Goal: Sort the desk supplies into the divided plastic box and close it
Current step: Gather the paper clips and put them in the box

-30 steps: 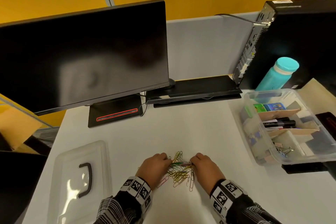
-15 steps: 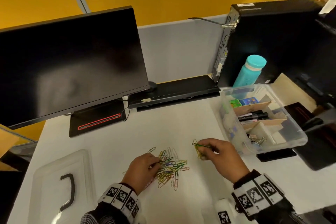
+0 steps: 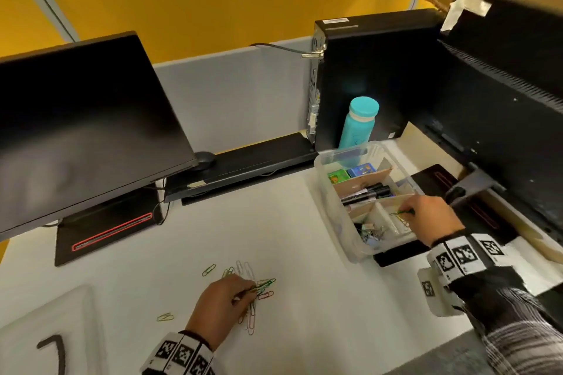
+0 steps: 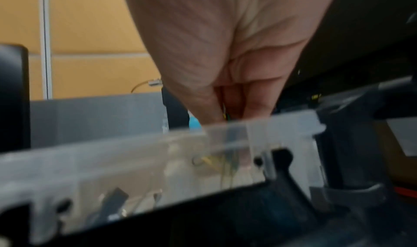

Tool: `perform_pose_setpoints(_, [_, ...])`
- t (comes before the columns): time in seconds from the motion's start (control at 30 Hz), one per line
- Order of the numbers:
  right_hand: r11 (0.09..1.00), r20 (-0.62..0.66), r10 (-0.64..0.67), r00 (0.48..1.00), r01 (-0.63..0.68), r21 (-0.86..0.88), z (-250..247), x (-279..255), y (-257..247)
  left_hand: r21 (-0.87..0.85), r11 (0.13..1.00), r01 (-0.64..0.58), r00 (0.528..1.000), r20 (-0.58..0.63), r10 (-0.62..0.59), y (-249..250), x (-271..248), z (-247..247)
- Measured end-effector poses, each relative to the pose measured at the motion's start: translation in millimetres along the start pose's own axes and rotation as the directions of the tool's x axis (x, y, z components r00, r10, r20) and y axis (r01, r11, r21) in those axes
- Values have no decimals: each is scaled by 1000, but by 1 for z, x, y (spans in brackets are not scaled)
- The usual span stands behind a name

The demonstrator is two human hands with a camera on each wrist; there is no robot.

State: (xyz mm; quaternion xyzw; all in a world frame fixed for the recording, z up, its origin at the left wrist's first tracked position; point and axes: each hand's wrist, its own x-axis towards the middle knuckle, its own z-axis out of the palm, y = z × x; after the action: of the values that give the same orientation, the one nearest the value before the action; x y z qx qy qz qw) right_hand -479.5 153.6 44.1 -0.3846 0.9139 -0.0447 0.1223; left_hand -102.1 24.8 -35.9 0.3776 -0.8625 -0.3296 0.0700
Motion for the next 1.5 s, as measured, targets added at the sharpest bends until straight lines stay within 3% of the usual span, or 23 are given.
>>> perform_pose_setpoints(0.17, [993, 103, -91, 990, 83, 79, 5, 14, 4, -25, 999, 28, 1000, -9, -28, 7, -2, 4])
perform_pose_setpoints(0.27, [948, -165, -113, 980, 156, 276, -4, 0, 18, -46, 997, 61, 998, -20, -62, 13, -5, 6])
perform_pose_setpoints(0.33, [924, -374, -49, 926, 184, 335, -8, -14, 29, -67, 996, 58, 997, -41, -60, 21, -5, 8])
perform_pose_setpoints(0.4, [932, -427, 45, 903, 116, 344, -1, -21, 41, -85, 996, 31, 997, -61, -36, 37, -4, 6])
perform_pose_setpoints(0.47, [918, -315, 127, 940, 9, 397, 15, -20, 49, -105, 994, -12, 998, -63, 5, 60, 2, 2])
perform_pose_setpoints(0.57, [856, -136, 133, 982, -44, 516, 33, -16, 43, -147, 984, -98, 994, -55, 90, 99, 20, -6])
perform_pose_setpoints(0.77, [839, -165, 25, 986, 68, 539, 46, -20, 20, -137, 954, -268, 963, -80, 259, 171, 74, -7])
perform_pose_setpoints(0.87, [842, -164, -76, 983, 152, 518, 51, -23, 4, 16, 944, -330, 944, -26, 330, 189, 104, 3])
perform_pose_setpoints(1.0, [799, -153, -191, 970, 244, 550, 54, -28, -17, 253, 919, -301, 953, 123, 278, 192, 135, 16])
perform_pose_setpoints(1.17, [748, -90, -191, 978, 204, 631, 64, -26, -28, 459, 853, -247, 952, 278, 127, 197, 155, 17])
perform_pose_setpoints(1.37, [741, -80, -183, 980, 190, 644, 69, -23, -27, 357, 903, -237, 922, 377, 92, 208, 159, 14])
perform_pose_setpoints(1.5, [735, -86, -141, 986, 162, 658, 67, -26, -30, 111, 979, -173, 960, 242, 142, 195, 142, -7])
